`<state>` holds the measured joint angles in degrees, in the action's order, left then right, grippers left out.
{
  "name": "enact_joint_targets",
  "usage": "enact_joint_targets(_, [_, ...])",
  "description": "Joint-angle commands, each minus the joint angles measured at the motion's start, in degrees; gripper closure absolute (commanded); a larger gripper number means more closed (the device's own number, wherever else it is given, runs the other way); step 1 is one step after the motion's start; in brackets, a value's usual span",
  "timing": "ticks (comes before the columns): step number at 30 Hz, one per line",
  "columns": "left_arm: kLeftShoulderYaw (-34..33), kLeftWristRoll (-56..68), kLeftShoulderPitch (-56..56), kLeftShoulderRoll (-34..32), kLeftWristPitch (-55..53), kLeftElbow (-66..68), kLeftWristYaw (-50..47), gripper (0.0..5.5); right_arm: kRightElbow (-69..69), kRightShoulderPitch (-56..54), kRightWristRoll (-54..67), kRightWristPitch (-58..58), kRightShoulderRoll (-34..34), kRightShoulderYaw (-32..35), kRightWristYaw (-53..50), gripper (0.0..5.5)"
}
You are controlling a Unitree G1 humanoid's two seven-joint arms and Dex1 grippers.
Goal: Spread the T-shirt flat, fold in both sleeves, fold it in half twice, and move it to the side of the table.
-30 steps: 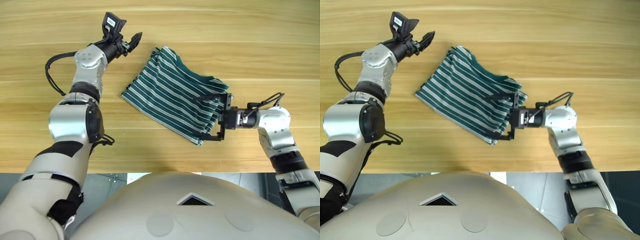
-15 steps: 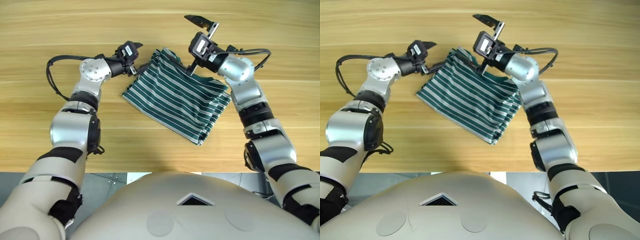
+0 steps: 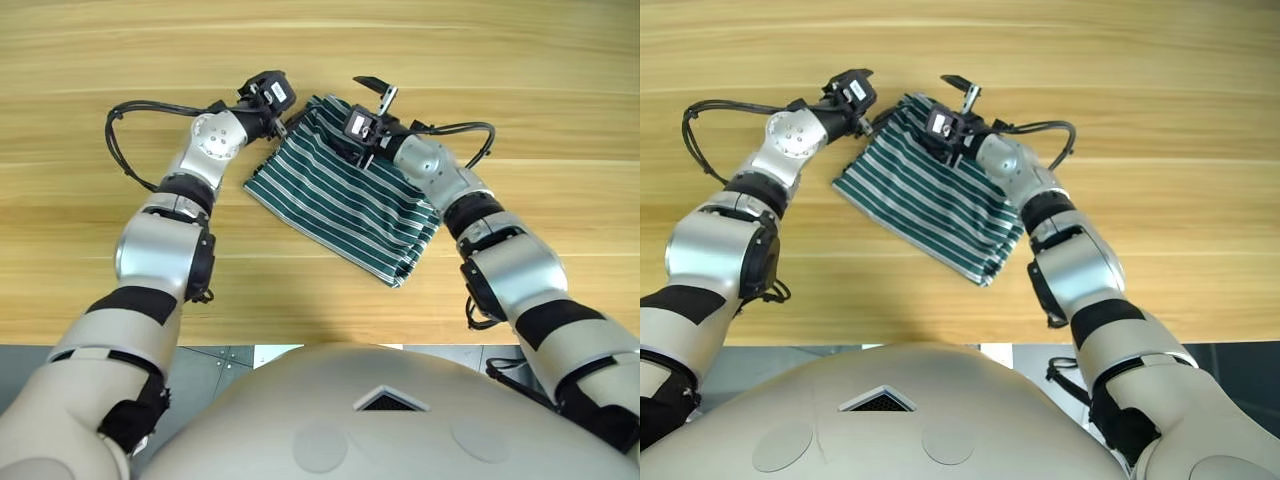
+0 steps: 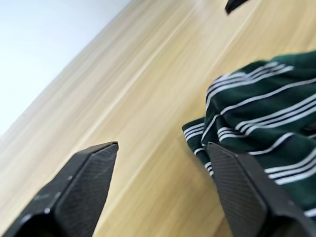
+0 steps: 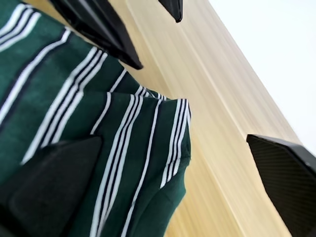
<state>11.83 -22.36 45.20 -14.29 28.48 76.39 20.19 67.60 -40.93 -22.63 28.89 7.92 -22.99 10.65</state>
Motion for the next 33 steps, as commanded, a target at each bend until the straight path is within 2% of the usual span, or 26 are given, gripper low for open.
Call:
enact_joint_targets(1, [2.8,-3.3,-0.8,-0.2,-2.4,1.2,-3.9,2.12,2.5,-0.4,-0.7,-0.8,0.1,0.4,-1.0,0.11])
enact_joint_targets(7, [3.0,-3.0,-1.8,0.0,-2.4,1.3,-5.0,2.12,1.5,0.5,4.5,0.3,1.8,5.5,2.8,0.11])
enact_joint_targets(10, [-0.2,0.8,-1.3,-0.5,0.1,0.6,-2.8,2.12,3.6,-0.2,6.2,-3.4,3.0,9.1,-0.5,0.11])
enact_joint_targets(16, [-1.0,0.5,0.0,-2.9,-0.7,0.6,-7.4,2.12,6.5,0.4,9.8,-7.9,4.1,15.5,-6.1,0.11])
enact_joint_targets(19, [-3.5,2.5,0.8,-4.1,0.1,0.2,-9.0,2.12,6.9,2.4,7.5,-8.2,4.2,14.3,-8.3,0.11])
enact_joint_targets(21, [-4.5,3.2,1.3,-4.3,0.7,0.0,-9.3,2.12,5.9,4.0,7.5,-5.6,3.8,13.7,-5.2,0.11])
enact_joint_targets(24, [-5.3,3.8,1.6,-4.8,2.0,-0.4,-9.3,2.12,2.5,5.8,8.2,-0.1,6.9,13.7,-0.7,0.11])
enact_joint_targets(29, [-6.8,5.4,1.6,-5.8,4.1,-0.8,-8.4,2.12,-10.1,13.8,6.8,8.3,19.8,12.0,10.7,0.11])
enact_joint_targets(33, [-7.0,5.5,1.3,-6.1,4.8,-0.9,-8.3,2.12,-26.2,27.4,11.5,9.7,28.7,10.0,25.9,0.11])
